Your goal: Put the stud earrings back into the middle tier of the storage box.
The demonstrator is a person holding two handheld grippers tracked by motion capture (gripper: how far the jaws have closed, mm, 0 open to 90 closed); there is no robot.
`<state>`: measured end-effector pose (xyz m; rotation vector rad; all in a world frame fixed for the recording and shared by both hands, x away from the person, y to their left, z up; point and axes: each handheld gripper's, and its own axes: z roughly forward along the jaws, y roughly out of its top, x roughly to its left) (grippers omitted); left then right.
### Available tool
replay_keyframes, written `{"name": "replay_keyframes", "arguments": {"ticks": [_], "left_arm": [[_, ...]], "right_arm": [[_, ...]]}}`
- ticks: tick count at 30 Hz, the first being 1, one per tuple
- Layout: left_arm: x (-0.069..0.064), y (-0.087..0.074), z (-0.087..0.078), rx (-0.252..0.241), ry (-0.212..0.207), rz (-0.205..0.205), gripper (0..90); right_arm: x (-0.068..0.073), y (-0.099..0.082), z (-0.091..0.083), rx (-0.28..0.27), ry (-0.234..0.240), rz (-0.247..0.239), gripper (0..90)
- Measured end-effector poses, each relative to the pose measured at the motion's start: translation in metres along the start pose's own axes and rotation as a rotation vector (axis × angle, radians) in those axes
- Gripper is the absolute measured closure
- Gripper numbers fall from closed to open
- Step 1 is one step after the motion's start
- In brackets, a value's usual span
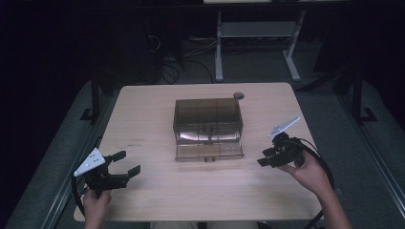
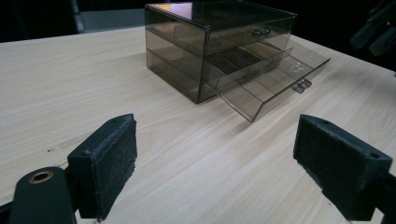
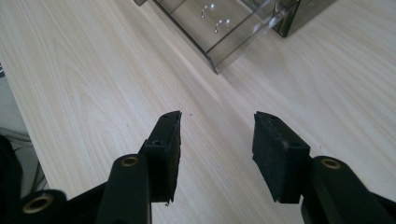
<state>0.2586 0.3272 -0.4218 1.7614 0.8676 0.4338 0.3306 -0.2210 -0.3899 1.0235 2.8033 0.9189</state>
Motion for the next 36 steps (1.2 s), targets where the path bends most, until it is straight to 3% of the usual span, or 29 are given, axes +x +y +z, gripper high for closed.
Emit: {"name": "replay_keyframes", "arguments": {"ticks": [24, 36], "left_arm": [[-0.002, -0.002, 0.002, 0.007, 0.001, -0.001, 12.9], [-0.004, -0.001, 0.003, 0.011, -0.002, 0.000, 12.9]], "right_arm": [[0.010, -0.068, 0.006, -0.023, -0.022, 0.056, 48.3], [0.024, -0.083, 0.010, -0.062, -0.048, 0.056, 44.8]]}}
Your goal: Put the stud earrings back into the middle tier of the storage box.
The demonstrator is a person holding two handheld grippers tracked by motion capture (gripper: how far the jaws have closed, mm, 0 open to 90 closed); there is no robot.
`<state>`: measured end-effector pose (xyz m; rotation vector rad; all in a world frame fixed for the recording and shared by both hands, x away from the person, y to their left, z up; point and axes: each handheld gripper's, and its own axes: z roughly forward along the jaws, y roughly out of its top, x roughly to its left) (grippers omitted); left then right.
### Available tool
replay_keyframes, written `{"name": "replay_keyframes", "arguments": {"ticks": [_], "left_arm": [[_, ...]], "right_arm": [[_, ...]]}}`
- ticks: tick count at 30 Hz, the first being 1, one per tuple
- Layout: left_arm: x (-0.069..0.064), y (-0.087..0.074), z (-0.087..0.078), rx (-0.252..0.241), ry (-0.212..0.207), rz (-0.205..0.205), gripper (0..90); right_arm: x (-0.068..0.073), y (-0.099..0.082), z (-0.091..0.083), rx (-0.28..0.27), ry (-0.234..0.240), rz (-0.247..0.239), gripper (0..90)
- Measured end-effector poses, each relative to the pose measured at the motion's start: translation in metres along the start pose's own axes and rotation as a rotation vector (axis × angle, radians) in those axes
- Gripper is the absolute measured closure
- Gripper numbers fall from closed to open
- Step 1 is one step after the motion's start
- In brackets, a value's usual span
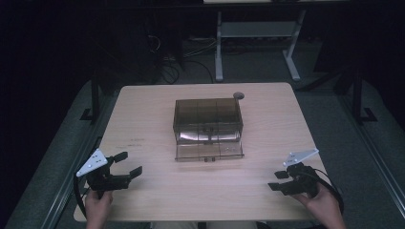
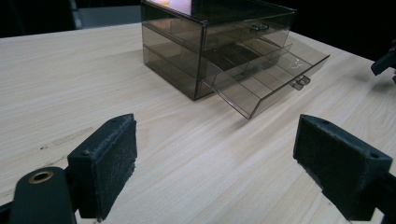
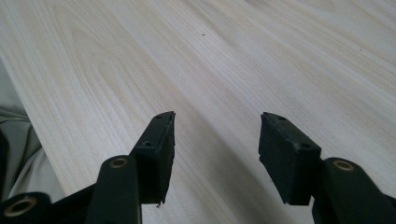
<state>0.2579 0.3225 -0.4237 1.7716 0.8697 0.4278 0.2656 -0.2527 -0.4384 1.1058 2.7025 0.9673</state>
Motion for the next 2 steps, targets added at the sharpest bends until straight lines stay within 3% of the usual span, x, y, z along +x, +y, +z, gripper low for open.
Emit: {"name": "replay_keyframes", "arguments": {"ticks": [2], "left_arm": [[-0.0001, 0.0002, 0.0001, 0.001, -0.002, 0.004, 12.9]], "right_arm": [[0.0030, -0.0019, 0.0002, -0.009, -0.006, -0.007, 44.7]]}}
